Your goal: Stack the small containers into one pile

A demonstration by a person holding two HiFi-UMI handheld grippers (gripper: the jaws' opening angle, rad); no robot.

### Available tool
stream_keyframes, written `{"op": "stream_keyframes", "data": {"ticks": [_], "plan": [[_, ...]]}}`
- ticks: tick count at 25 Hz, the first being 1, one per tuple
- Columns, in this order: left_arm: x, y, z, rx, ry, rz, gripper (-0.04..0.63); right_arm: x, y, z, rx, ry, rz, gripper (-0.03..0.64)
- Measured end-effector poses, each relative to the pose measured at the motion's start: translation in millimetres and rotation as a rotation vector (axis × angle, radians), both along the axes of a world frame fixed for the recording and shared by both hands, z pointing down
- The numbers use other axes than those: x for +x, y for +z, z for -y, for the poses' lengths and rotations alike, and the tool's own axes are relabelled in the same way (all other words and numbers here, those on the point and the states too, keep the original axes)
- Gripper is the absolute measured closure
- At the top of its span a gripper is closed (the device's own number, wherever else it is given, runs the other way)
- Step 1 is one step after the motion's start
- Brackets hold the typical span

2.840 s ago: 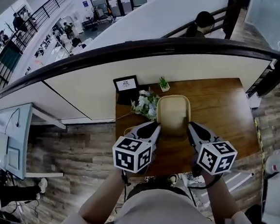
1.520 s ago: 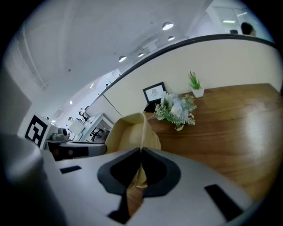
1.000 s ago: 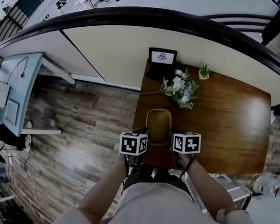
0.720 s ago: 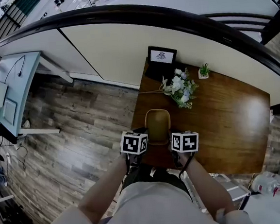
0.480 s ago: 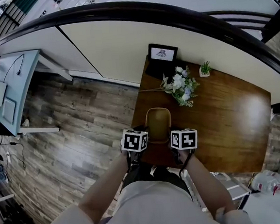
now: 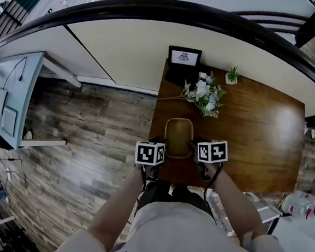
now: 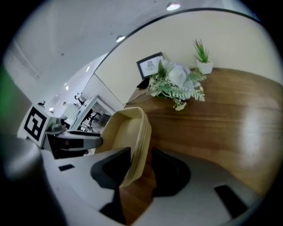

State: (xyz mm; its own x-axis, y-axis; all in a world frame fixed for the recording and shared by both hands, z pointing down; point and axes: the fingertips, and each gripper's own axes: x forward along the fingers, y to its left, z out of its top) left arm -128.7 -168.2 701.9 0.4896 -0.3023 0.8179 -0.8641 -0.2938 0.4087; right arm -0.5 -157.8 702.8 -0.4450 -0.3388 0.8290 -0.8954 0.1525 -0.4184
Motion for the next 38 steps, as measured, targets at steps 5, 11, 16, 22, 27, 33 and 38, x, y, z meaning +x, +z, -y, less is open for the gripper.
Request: {"op": "stream_keyframes", "data": {"ticks": [5,11,16,22,27,33,38], "plan": [[4,-19,3,0.070,0.052,0.058,0.452,-14,-14,-8,0.035,-0.094,0.035,0.455],[2,-58,9,0.158,0.069,0.046,0.451,-7,-62,1,0.150,-0.030,0.058,0.457],[10,-103,16,0.271,0.112,0.043,0.462,13,-116,7,0.267,0.042,0.072,0.467],[38,-171,29,0.431,0.173,0.010,0.489,54,-194,12,0.448,0.129,0.044,0.498],[72,-240,36,0.596,0.237,-0.040,0.494,94,-267,6,0.642,0.156,-0.083,0.517],[117,-333,36,0.894,0.317,-0.045,0.502,137,-343,-18,0.815,0.241,-0.136,0.535],[156,-393,18,0.979,0.340,-0.197,0.511,164,-403,-47,0.946,0.296,-0.182,0.545]]}}
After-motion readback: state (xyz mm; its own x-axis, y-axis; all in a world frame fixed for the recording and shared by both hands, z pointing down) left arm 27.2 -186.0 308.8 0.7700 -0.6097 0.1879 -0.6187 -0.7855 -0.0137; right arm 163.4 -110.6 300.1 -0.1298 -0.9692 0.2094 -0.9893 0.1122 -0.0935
